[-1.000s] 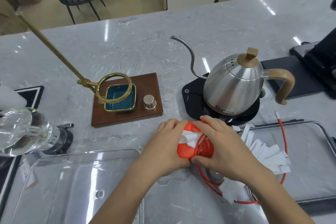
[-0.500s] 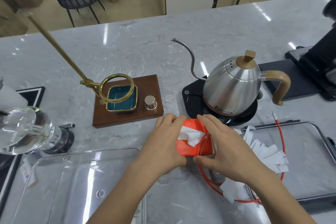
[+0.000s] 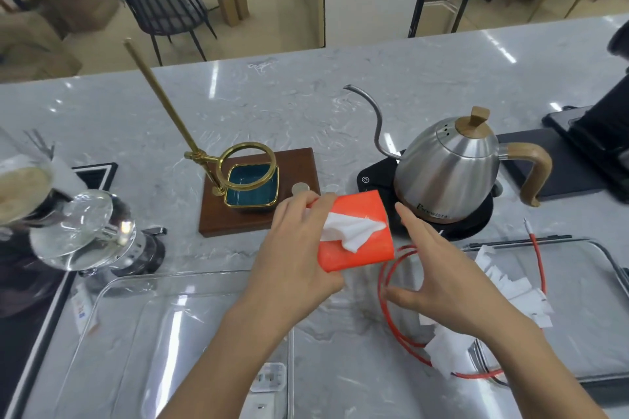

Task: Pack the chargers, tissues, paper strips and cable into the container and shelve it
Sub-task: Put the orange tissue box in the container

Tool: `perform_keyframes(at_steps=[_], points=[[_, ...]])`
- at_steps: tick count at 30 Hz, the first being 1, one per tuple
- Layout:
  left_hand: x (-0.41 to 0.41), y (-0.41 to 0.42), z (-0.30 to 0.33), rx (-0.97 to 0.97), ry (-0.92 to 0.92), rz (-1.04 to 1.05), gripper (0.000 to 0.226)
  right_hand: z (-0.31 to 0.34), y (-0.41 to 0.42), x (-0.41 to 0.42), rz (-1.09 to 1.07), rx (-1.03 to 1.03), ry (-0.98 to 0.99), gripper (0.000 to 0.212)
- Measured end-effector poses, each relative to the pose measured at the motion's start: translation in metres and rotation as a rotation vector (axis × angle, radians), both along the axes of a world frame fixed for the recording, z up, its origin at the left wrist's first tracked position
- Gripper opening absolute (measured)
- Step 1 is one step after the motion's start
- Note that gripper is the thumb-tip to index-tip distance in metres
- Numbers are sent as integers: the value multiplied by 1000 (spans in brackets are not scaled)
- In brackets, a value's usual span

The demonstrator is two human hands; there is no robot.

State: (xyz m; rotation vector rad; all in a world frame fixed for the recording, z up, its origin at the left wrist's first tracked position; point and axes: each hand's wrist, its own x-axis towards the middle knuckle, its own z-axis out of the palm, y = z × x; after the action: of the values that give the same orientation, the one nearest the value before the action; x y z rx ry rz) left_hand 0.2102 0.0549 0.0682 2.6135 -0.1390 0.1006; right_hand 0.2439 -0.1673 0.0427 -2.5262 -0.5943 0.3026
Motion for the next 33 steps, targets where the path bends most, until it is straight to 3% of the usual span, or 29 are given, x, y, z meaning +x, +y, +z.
perform_keyframes(at_steps=[10,18,26,33], points=[[-34,8,13,-82,-82,50,98,27,29,-6,69,367,10,118],[-63,30,27,-130,-123,100,96,37,53,-22,201,464,-54,100],[-89,59,35,-135,-137,141,94,43,84,-42,221,494,-17,95],[-105,88,35,-324,-197,160,94,43,108,-64,134,518,-9,94]])
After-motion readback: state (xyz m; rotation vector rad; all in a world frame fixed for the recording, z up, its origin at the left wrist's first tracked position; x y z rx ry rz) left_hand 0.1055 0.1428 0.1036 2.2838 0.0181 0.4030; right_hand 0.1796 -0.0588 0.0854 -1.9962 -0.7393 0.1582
